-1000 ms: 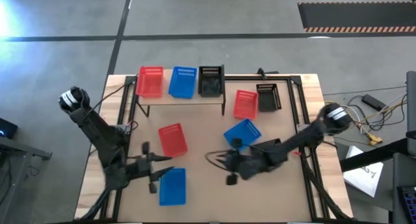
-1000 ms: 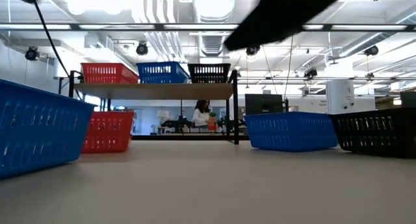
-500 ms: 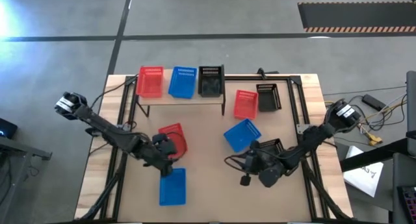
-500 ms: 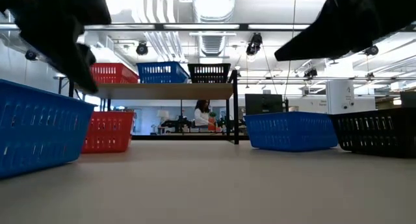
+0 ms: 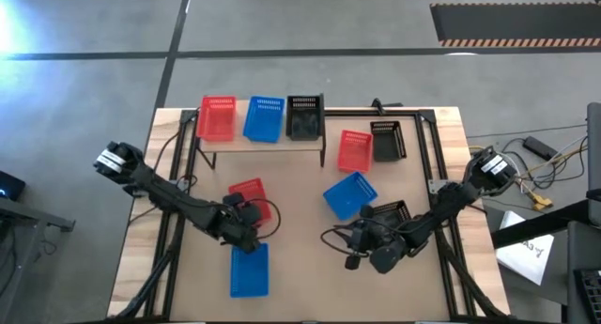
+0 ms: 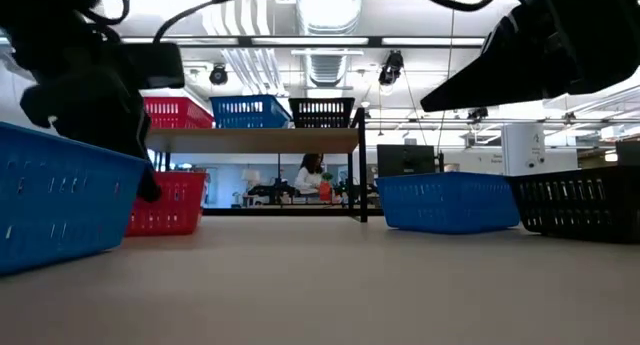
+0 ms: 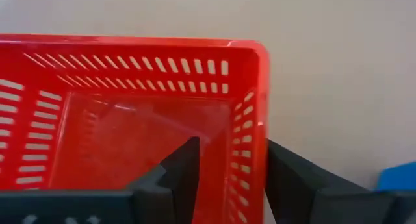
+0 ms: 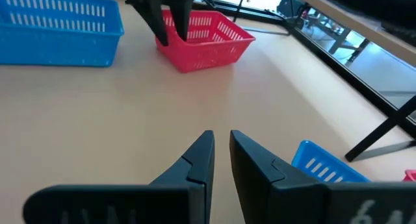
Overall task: Stack baskets on shelf by color
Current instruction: Stack the bottom red bin on the red bin on the shelf
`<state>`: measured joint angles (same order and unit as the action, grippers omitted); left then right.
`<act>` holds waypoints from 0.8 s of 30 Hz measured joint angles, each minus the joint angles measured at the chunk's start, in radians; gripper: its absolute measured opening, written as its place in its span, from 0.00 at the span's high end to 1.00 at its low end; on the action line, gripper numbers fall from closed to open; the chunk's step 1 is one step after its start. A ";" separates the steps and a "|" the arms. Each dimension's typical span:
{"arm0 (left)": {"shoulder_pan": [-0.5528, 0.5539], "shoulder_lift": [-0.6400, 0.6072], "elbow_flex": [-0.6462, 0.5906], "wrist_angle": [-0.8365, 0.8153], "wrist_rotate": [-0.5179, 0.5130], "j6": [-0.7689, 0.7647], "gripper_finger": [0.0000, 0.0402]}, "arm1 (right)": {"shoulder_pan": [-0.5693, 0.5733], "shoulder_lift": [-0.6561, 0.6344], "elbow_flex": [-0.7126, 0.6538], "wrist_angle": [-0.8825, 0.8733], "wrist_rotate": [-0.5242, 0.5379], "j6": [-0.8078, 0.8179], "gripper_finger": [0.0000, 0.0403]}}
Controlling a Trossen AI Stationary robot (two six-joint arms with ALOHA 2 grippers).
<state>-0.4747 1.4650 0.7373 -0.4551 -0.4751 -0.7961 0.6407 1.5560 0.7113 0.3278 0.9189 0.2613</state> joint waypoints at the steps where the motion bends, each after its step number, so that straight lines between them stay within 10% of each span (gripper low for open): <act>1: 0.007 0.004 0.001 -0.003 -0.002 0.021 0.68 | 0.000 0.000 0.000 0.000 0.000 -0.001 0.89; 10: 0.054 -0.066 0.011 -0.016 0.114 0.203 0.98 | 0.000 0.000 0.000 0.000 0.000 -0.001 0.89; 18: -0.038 -0.213 0.130 -0.255 0.163 0.200 0.99 | 0.000 0.000 0.000 -0.001 -0.001 -0.004 0.89; 24: -0.126 -0.327 0.332 -0.381 0.019 0.294 1.00 | 0.000 0.000 0.000 0.000 -0.001 -0.012 0.89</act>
<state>-0.6009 1.1381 1.0697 -0.8360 -0.4565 -0.5023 0.6411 1.5559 0.7113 0.3279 0.9180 0.2489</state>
